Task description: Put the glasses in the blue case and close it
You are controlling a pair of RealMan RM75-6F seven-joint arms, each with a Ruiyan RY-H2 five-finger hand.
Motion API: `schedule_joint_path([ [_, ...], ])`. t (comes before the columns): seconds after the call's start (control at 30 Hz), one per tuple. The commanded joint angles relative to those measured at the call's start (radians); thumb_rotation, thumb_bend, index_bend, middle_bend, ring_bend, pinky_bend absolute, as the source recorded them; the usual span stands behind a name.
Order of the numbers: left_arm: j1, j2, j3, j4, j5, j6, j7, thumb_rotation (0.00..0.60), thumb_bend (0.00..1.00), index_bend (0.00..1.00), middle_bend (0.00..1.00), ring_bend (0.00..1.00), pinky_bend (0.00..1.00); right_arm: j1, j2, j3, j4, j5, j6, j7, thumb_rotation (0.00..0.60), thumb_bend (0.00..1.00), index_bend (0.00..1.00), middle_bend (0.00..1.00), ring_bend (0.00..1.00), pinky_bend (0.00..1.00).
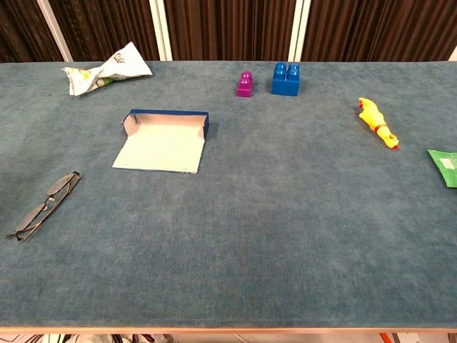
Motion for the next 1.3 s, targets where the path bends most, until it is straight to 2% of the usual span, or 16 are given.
schedule_joint_path([
  [0.03,0.001,0.0,-0.001,-0.001,-0.001,0.003,0.002,0.6,0.23,0.1,0.06,0.01,0.0,0.0,0.001,-0.001,-0.001,0.001,-0.002,0.001,0.6,0.14,0.0,0.02,0.12,0.24],
  [0.57,0.002,-0.003,-0.006,-0.006,-0.01,0.002,0.017,0.6,0.23,0.1,0.06,0.01,0.0,0.001,0.005,-0.007,-0.008,0.001,-0.013,-0.007,0.6,0.14,0.0,0.02,0.12,0.24],
  [1.0,-0.019,-0.019,0.008,0.015,0.051,-0.005,0.015,0.6,0.23,0.11,0.06,0.01,0.0,-0.004,0.012,-0.004,-0.013,0.016,-0.015,0.013,0.6,0.14,0.0,0.02,0.12,0.24],
  [1.1,-0.054,-0.021,0.023,0.044,0.111,-0.037,0.022,0.6,0.23,0.12,0.06,0.01,0.0,-0.004,0.013,-0.003,-0.023,0.028,-0.022,0.021,0.6,0.14,0.0,0.02,0.12,0.24],
  [1.2,-0.144,0.014,0.04,0.048,0.208,-0.136,0.044,0.6,0.23,0.12,0.06,0.01,0.0,-0.004,0.013,-0.003,-0.027,0.028,-0.022,0.016,0.6,0.14,0.0,0.02,0.12,0.24],
  [1.3,-0.196,0.031,0.039,0.044,0.241,-0.187,0.062,0.6,0.23,0.13,0.06,0.01,0.0,-0.006,0.012,-0.003,-0.028,0.029,-0.019,0.014,0.6,0.14,0.0,0.02,0.12,0.24],
])
